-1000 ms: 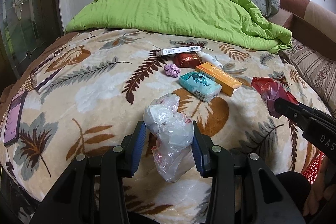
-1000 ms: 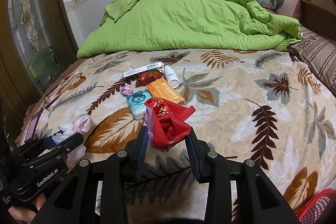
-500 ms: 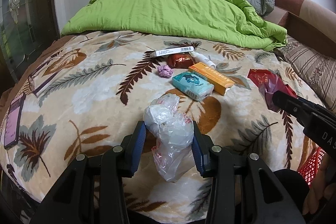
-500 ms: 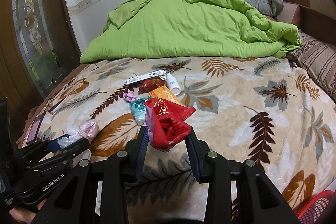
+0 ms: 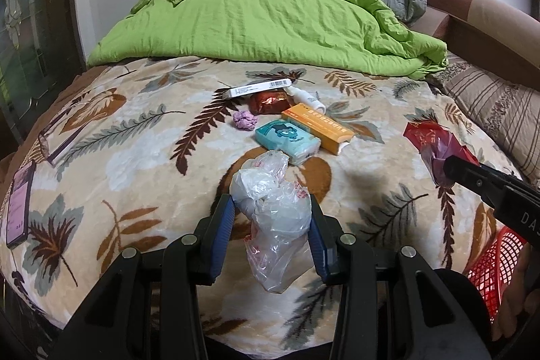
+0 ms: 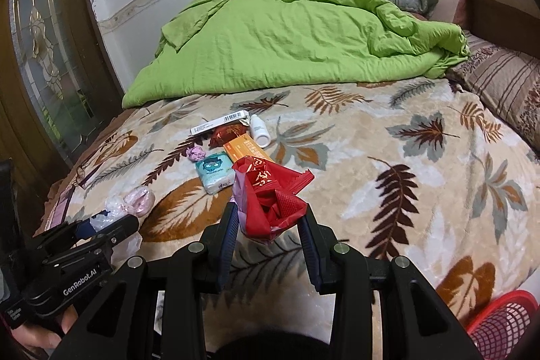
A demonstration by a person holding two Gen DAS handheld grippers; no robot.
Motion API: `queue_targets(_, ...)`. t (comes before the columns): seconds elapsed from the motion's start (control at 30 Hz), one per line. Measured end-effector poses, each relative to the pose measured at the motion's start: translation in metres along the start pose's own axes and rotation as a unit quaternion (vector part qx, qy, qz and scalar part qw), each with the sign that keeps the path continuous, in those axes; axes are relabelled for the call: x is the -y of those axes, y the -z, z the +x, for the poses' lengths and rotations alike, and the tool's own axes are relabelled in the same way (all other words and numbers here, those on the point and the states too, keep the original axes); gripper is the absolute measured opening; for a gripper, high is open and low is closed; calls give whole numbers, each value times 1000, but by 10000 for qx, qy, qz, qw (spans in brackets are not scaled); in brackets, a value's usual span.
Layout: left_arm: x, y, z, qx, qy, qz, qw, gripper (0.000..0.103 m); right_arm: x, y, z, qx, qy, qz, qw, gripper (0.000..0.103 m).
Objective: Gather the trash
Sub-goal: 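Lift the bag with the left tool while the right tool lifts the wrapper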
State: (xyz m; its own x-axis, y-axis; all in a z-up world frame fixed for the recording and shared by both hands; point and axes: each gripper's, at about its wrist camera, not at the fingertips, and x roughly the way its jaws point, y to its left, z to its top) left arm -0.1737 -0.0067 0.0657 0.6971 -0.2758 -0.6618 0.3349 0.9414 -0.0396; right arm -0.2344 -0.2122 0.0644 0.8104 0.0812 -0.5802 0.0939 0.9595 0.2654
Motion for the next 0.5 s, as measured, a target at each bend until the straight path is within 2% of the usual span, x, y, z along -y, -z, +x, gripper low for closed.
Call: queue_targets(0.5, 11, -5, -6, 23, 165, 133, 9998, 41, 13, 1, -12, -15, -8, 202, 9998, 39)
